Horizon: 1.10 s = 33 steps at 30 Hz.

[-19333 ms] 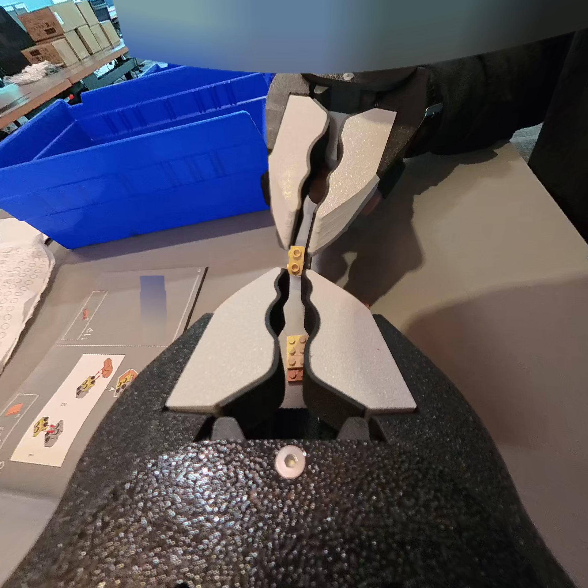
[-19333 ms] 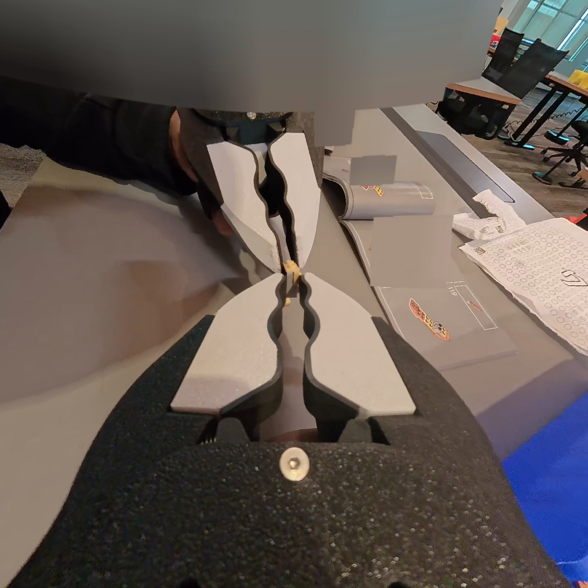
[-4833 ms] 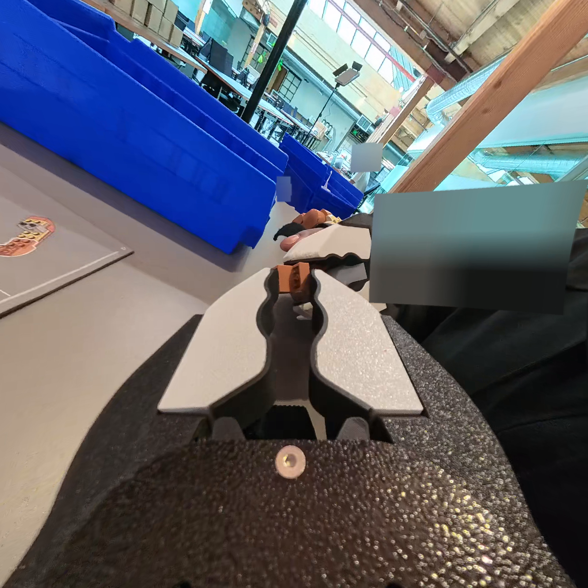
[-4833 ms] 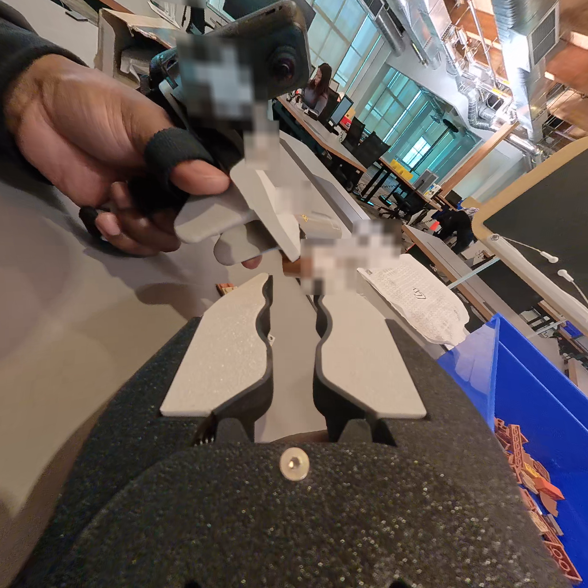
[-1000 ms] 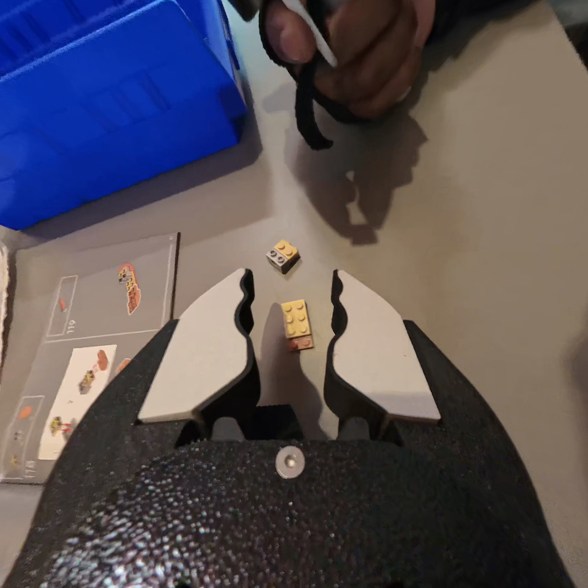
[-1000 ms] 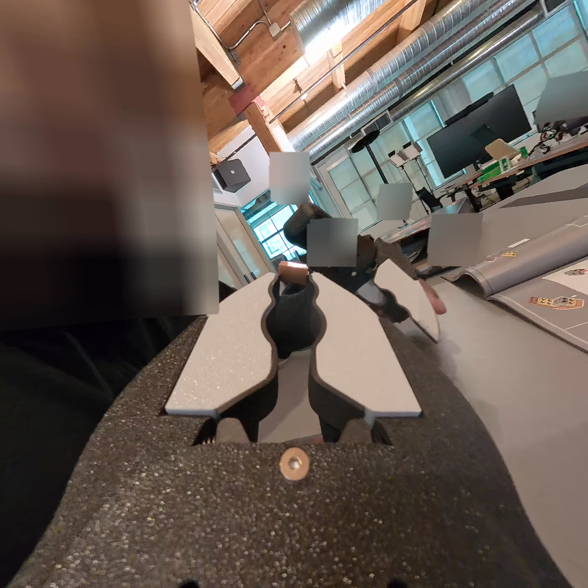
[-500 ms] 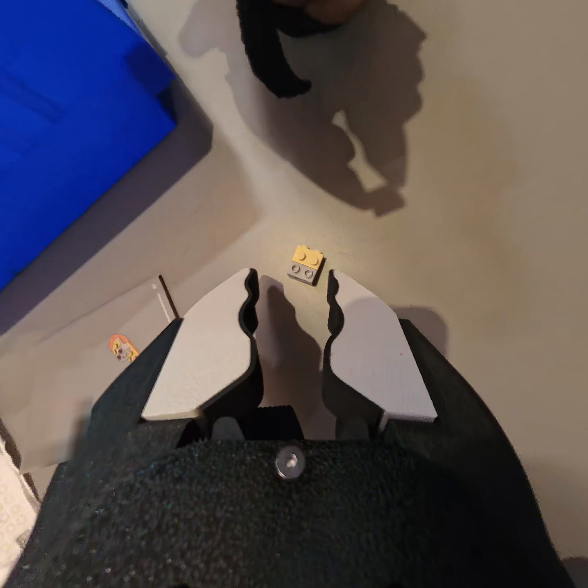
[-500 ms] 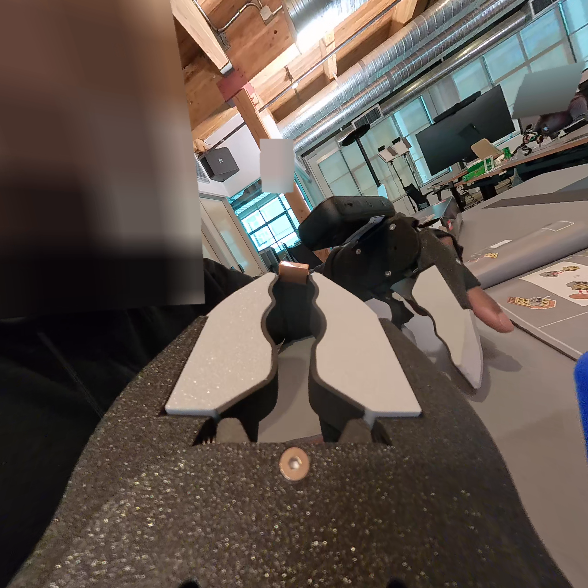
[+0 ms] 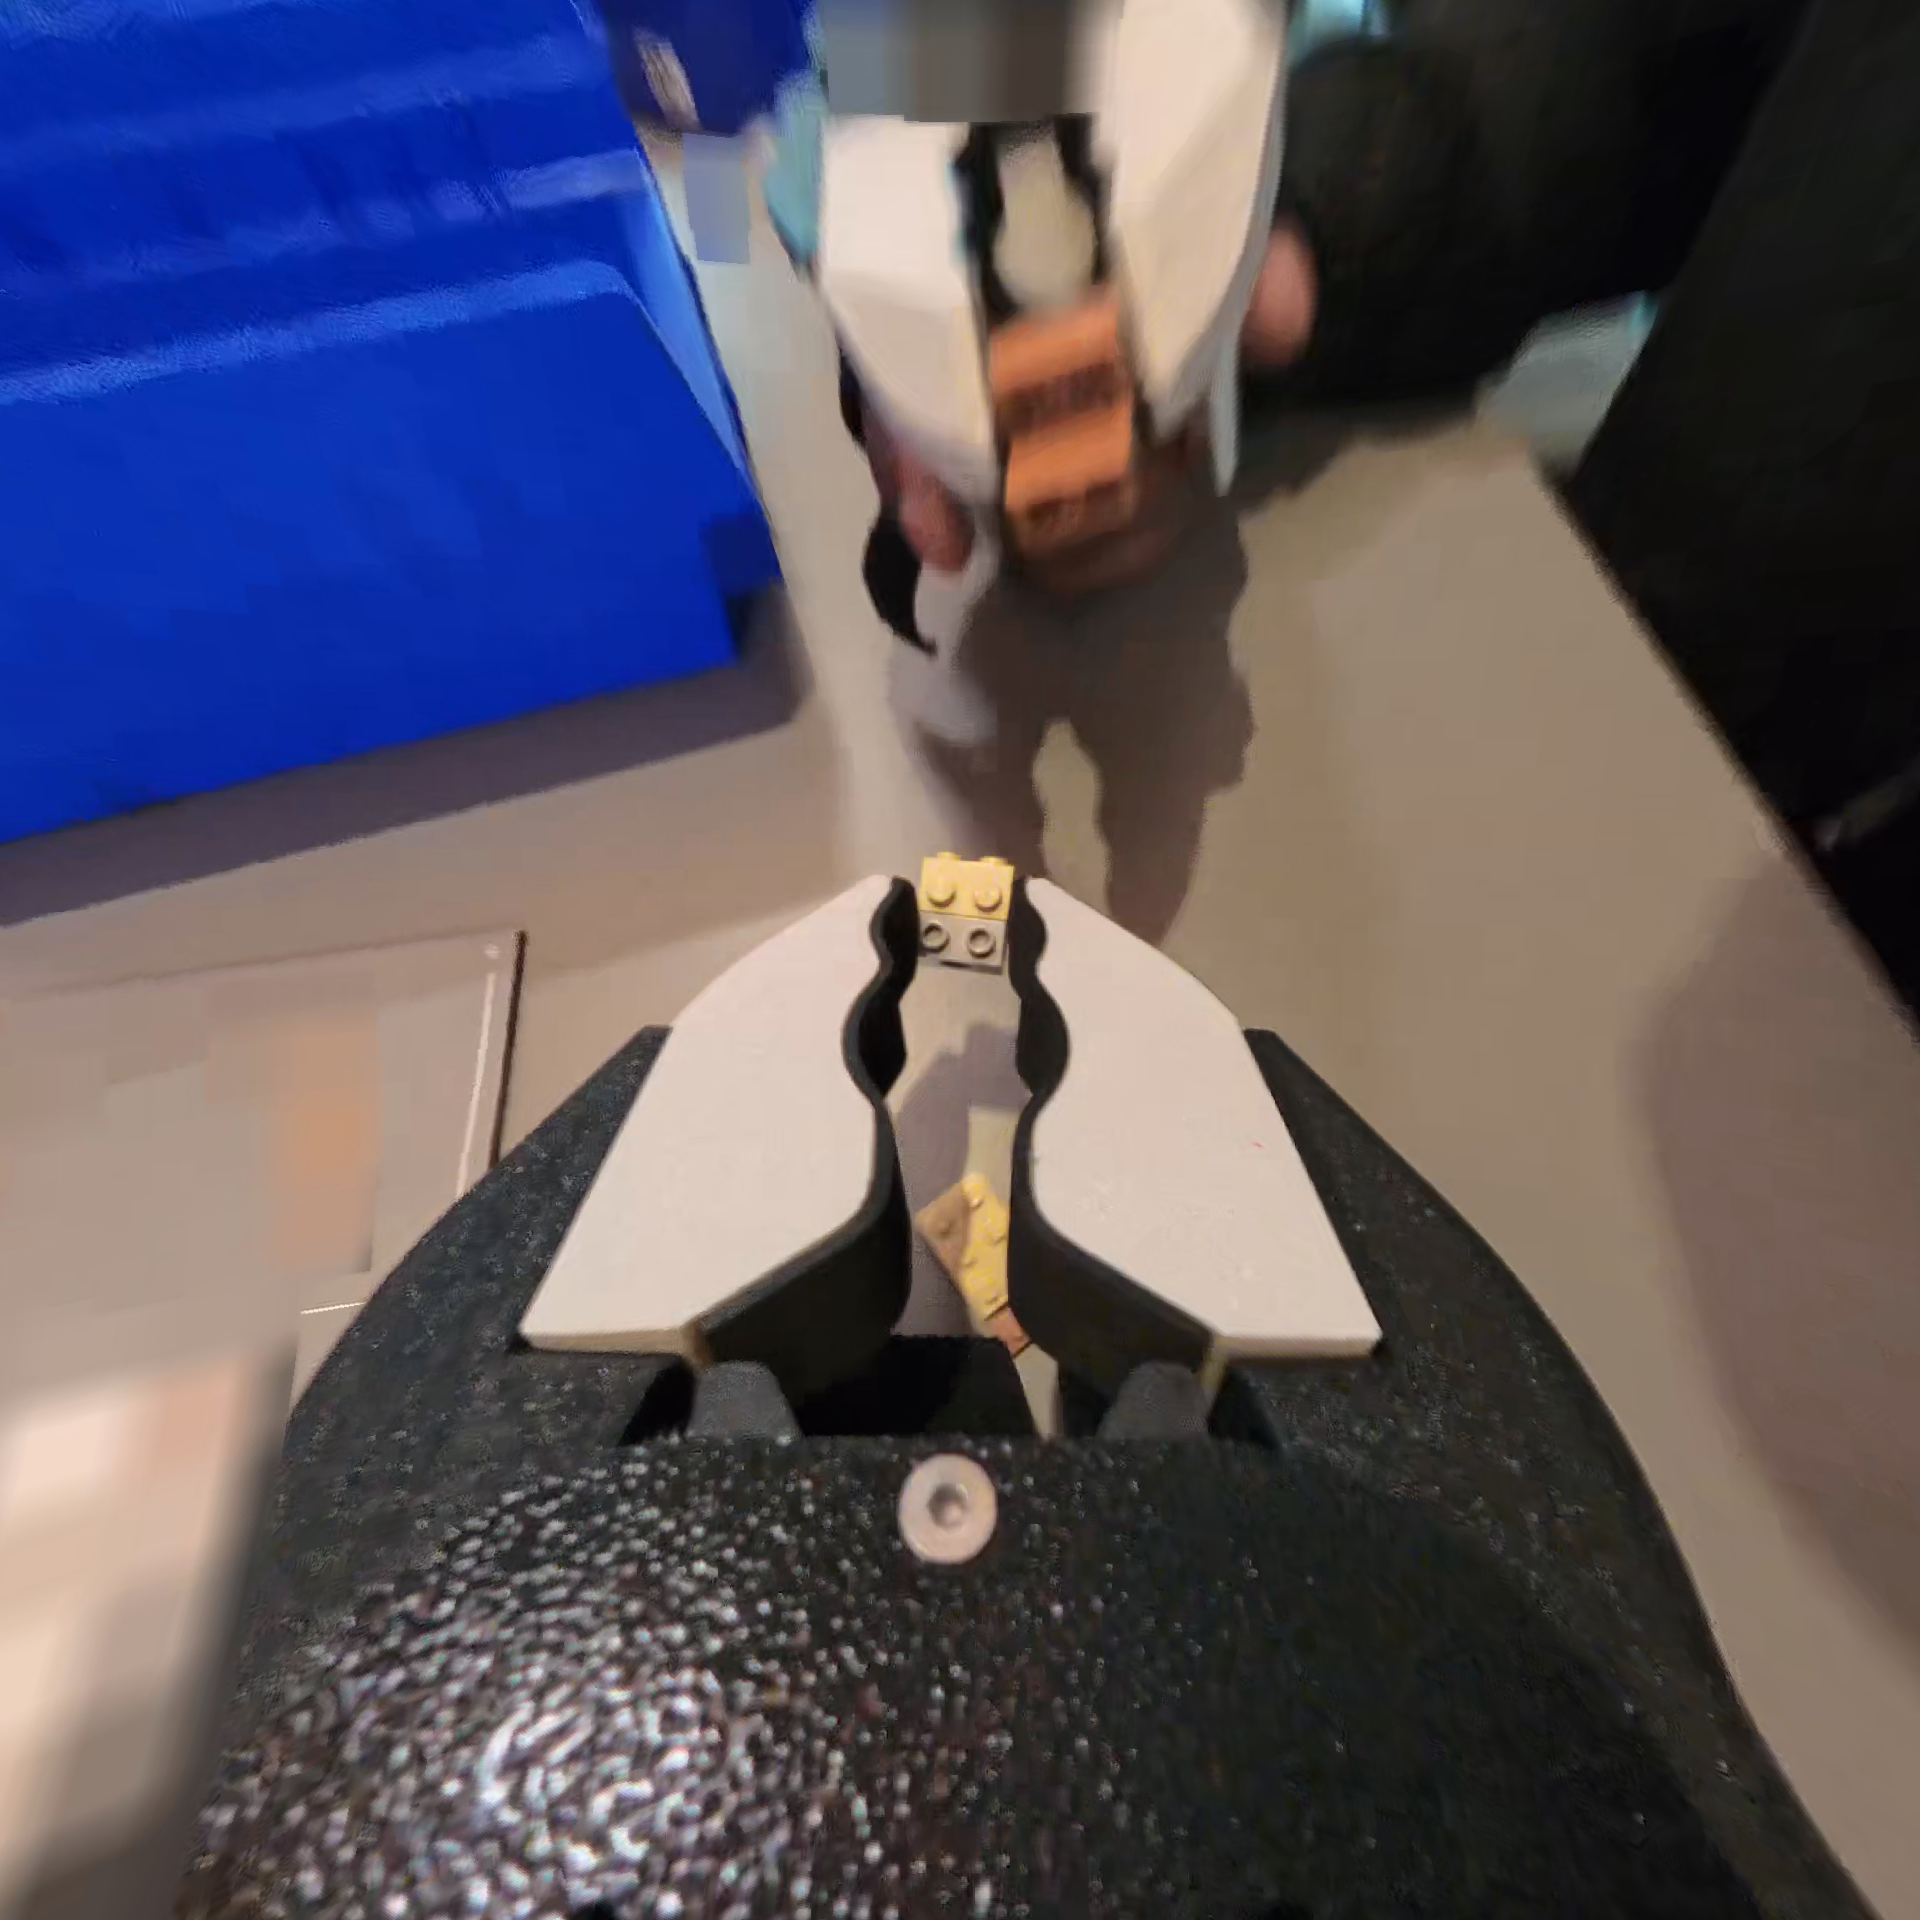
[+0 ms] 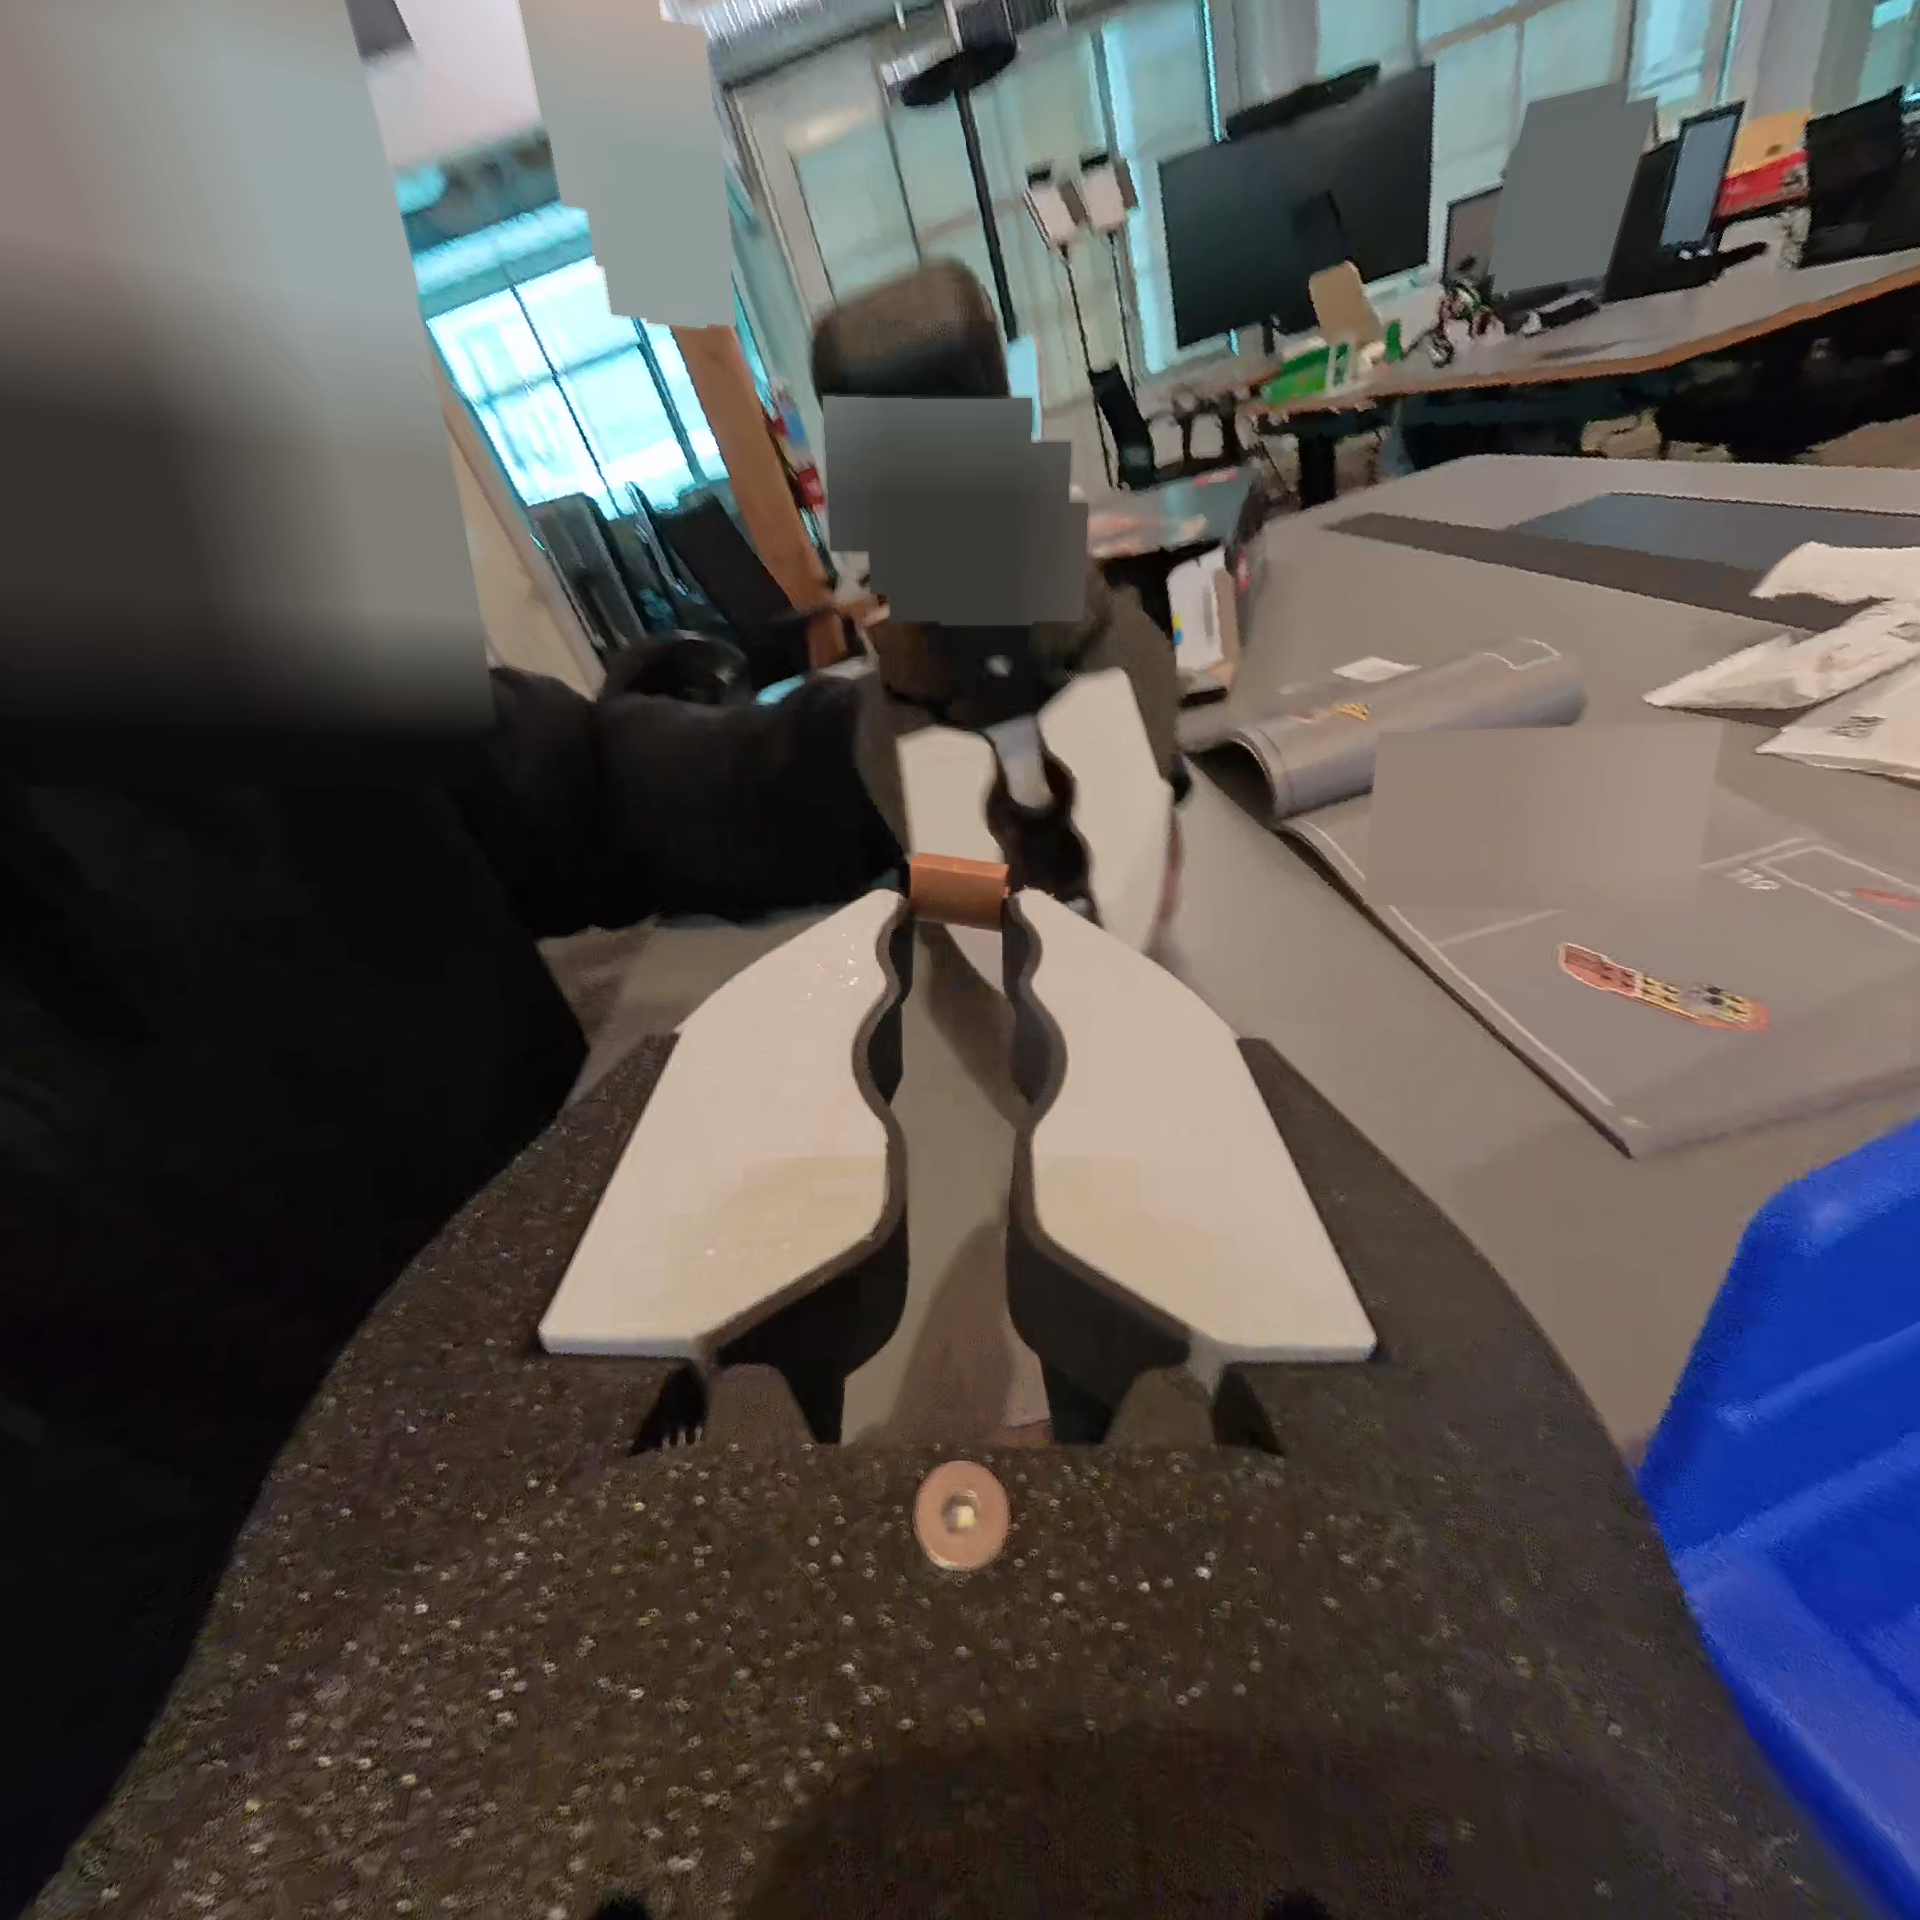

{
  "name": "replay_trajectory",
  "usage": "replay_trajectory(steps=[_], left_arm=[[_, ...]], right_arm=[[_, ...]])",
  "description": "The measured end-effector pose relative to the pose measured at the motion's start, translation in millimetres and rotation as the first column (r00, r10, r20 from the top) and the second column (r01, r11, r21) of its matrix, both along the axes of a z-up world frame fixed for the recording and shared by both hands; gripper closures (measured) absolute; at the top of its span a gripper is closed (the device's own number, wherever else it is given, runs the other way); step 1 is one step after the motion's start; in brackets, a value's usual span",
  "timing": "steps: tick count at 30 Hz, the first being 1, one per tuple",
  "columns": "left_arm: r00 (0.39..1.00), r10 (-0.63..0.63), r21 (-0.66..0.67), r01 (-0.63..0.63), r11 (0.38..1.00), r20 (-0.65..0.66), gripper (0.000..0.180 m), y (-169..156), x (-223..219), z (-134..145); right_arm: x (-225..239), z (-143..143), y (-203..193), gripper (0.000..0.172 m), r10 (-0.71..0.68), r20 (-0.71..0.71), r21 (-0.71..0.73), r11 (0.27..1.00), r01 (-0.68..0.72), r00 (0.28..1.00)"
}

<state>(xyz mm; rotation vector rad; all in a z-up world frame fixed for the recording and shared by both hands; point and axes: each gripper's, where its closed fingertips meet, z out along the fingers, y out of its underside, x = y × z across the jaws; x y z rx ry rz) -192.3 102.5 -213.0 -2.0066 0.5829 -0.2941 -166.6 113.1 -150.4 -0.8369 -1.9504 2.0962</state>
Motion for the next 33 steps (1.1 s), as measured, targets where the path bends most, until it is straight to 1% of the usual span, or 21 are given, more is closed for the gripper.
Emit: replay_trajectory(steps=[2, 3, 6, 9, 13, 16, 21, 26, 33], left_arm=[[0.997, 0.029, 0.089, -0.035, 0.995, 0.074, 0.164, -7, 8, 19], [0.995, 0.043, 0.120, -0.053, 0.991, 0.087, 0.164, -9, 11, 25], [0.991, 0.061, 0.170, -0.082, 0.982, 0.121, 0.164, -13, 21, 34], [0.989, 0.045, 0.163, -0.068, 0.984, 0.140, 0.164, -13, 30, 37], [0.984, 0.051, 0.136, -0.075, 0.988, 0.173, 0.164, -12, 31, 36], [0.986, 0.055, 0.110, -0.073, 0.991, 0.154, 0.164, -13, 31, 30], [0.987, 0.039, 0.081, -0.053, 0.995, 0.159, 0.164, -14, 35, 28], [0.986, 0.028, 0.041, -0.036, 0.999, 0.164, 0.164, -14, 40, 23], [0.985, 0.009, 0.039, -0.016, 0.999, 0.173, 0.164, -13, 45, 21]], right_arm=[[0, -6, -4, 0.156, -0.007, -0.009, 0.059, 0.998, 0.008, 1.000], [1, -8, -6, 0.156, 0.000, -0.012, 0.074, 0.997, 0.001, 1.000], [2, -18, -14, 0.156, 0.023, -0.010, 0.130, 0.991, -0.021, 1.000], [5, -28, -21, 0.156, 0.054, -0.013, 0.189, 0.981, -0.051, 0.998], [8, -30, -24, 0.156, 0.079, -0.023, 0.217, 0.974, -0.072, 0.997], [9, -31, -24, 0.156, 0.091, -0.018, 0.220, 0.972, -0.085, 0.996], [12, -34, -26, 0.156, 0.110, -0.013, 0.242, 0.965, -0.103, 0.994], [14, -40, -27, 0.156, 0.121, -0.017, 0.302, 0.947, -0.110, 0.993], [20, -43, -27, 0.156, 0.155, -0.013, 0.351, 0.926, -0.141, 0.988]])
